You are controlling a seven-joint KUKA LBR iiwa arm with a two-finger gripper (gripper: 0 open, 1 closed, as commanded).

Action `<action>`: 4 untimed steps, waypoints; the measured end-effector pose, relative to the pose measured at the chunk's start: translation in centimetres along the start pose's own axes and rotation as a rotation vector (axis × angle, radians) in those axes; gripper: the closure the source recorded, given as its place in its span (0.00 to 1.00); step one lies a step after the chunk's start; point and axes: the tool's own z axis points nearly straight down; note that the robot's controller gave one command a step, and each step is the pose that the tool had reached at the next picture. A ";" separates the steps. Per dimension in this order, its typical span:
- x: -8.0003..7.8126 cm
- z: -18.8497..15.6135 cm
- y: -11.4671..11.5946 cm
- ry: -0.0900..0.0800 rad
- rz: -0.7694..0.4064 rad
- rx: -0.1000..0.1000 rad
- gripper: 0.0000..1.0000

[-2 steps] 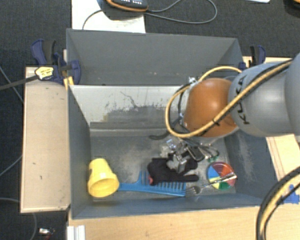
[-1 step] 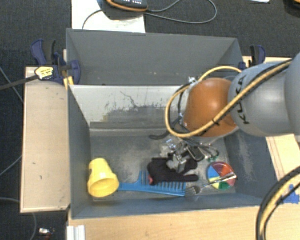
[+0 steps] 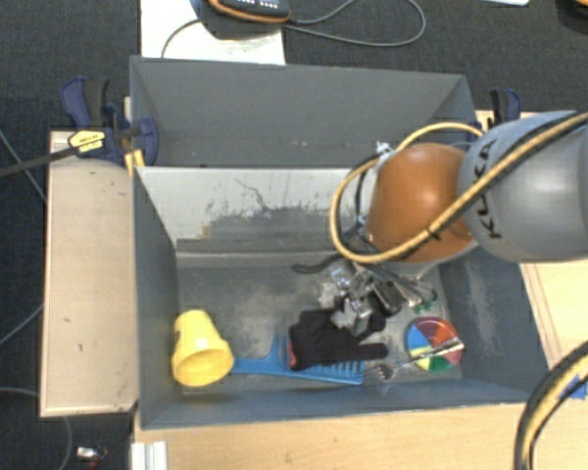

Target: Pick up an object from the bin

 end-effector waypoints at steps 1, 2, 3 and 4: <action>-0.2 -3.0 -0.1 -0.007 0.003 0.003 1.00; -0.3 -4.0 -0.1 -0.012 0.004 0.004 1.00; -0.2 -5.7 0.0 -0.008 0.006 0.002 1.00; -0.4 -7.8 -0.1 -0.013 0.009 0.004 1.00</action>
Offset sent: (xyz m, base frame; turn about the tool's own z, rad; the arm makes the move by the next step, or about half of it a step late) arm 0.0024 0.0002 0.0428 0.0014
